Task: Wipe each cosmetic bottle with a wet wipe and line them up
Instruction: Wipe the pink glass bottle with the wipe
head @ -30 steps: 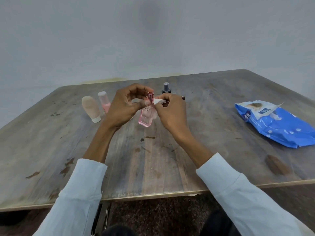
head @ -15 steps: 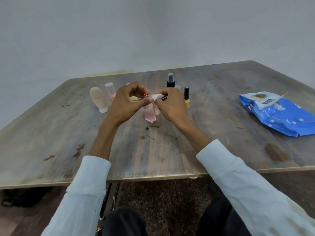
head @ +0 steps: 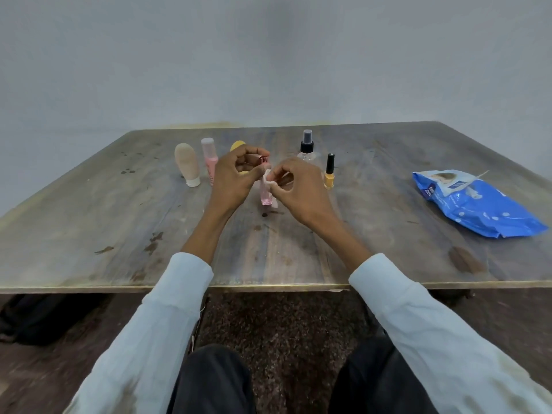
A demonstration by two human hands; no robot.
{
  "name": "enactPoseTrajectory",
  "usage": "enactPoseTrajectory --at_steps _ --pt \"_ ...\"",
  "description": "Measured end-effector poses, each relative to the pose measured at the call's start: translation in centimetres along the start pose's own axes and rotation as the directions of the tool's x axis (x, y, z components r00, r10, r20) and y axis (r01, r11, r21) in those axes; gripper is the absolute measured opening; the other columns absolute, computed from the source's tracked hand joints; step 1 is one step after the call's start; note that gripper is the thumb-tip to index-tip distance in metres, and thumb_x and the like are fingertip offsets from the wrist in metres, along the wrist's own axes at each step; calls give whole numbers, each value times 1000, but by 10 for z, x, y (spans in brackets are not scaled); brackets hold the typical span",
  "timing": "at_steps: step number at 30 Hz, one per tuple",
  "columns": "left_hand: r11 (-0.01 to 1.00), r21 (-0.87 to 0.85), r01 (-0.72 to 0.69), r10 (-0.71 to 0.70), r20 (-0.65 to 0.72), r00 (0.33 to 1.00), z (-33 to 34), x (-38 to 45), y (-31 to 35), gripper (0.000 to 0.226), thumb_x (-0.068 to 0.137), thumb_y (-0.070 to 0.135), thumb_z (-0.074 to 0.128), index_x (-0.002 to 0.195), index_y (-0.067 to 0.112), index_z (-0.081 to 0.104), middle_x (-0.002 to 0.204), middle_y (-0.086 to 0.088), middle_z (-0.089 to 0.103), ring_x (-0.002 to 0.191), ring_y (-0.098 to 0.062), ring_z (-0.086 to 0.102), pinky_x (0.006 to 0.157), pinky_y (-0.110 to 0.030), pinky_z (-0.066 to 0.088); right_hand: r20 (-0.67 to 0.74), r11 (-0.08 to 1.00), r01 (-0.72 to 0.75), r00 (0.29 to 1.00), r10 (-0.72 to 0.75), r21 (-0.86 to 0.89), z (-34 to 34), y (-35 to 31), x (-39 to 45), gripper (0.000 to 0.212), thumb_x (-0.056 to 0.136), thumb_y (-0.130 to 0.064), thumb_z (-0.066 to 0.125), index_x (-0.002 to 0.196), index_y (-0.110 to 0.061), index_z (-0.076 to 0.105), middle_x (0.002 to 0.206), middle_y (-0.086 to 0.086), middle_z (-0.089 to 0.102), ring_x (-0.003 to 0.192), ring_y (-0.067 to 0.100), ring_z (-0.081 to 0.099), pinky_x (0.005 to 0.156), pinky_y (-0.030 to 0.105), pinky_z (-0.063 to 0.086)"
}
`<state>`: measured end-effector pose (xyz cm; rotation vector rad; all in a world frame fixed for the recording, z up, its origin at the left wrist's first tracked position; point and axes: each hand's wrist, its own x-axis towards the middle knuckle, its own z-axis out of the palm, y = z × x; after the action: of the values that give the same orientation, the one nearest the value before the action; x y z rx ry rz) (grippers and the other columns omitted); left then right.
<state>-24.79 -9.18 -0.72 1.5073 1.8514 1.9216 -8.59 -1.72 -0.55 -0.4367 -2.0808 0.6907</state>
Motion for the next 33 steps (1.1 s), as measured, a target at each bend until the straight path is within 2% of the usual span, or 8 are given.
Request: enactPoseTrajectory --at_steps 6,9,12,18,23,27,31,33 --pt "991 -125 42 -45 -21 999 0 1 -6 26 95 12 81 118 2 77 102 -15 79 94 -19 77 80 -25 61 156 958 212 971 -183 -192 6 7 17 11 89 1 77 92 -9 79 95 -6 61 78 2 56 72 9 46" --pt "989 -135 53 -59 -40 997 3 4 -9 22 96 14 81 116 4 78 103 -14 80 96 -29 78 85 -39 66 352 918 289 918 -184 -273 4 13 21 12 86 0 76 88 -11 80 96 0 69 81 13 62 71 25 51" --pt "990 -124 60 -66 -40 997 4 6 -13 19 96 15 80 114 8 79 97 -9 80 97 -31 78 89 -45 66 508 879 365 844 -173 -307 3 15 21 13 87 -1 75 91 -12 82 103 1 72 84 12 61 73 28 49" --pt "996 -81 40 -44 -49 998 4 7 -15 23 97 19 80 117 10 79 101 -6 80 98 -22 78 90 -38 64 287 923 314 926 -246 -222 5 15 30 14 87 3 76 91 -9 81 104 3 72 80 8 57 74 27 52" --pt "990 -123 72 -77 -42 996 5 6 -15 21 97 17 79 116 11 79 101 -10 80 99 -28 78 89 -40 66 441 897 364 868 -229 -251 3 19 23 14 87 -2 78 94 -12 83 99 1 73 79 9 58 76 39 58" --pt "993 -102 60 -64 -38 997 5 5 -12 21 97 20 79 117 12 79 101 -6 80 100 -27 78 86 -34 64 208 939 282 948 -241 -196 2 18 29 12 89 0 78 95 -11 80 99 -1 68 82 12 62 75 27 54" --pt "986 -136 93 -99 -40 994 6 6 -13 20 97 18 79 116 12 79 100 -11 80 95 -24 79 89 -37 64 444 913 342 869 -218 -220 3 16 21 13 86 0 78 93 -11 81 98 2 71 79 13 61 76 38 58" --pt "986 -134 102 -108 -41 993 6 5 -11 20 97 16 78 116 11 79 100 -10 80 95 -24 79 88 -37 65 455 909 346 865 -212 -232 2 19 22 12 87 -2 80 93 -12 82 98 3 72 80 15 64 76 41 59"
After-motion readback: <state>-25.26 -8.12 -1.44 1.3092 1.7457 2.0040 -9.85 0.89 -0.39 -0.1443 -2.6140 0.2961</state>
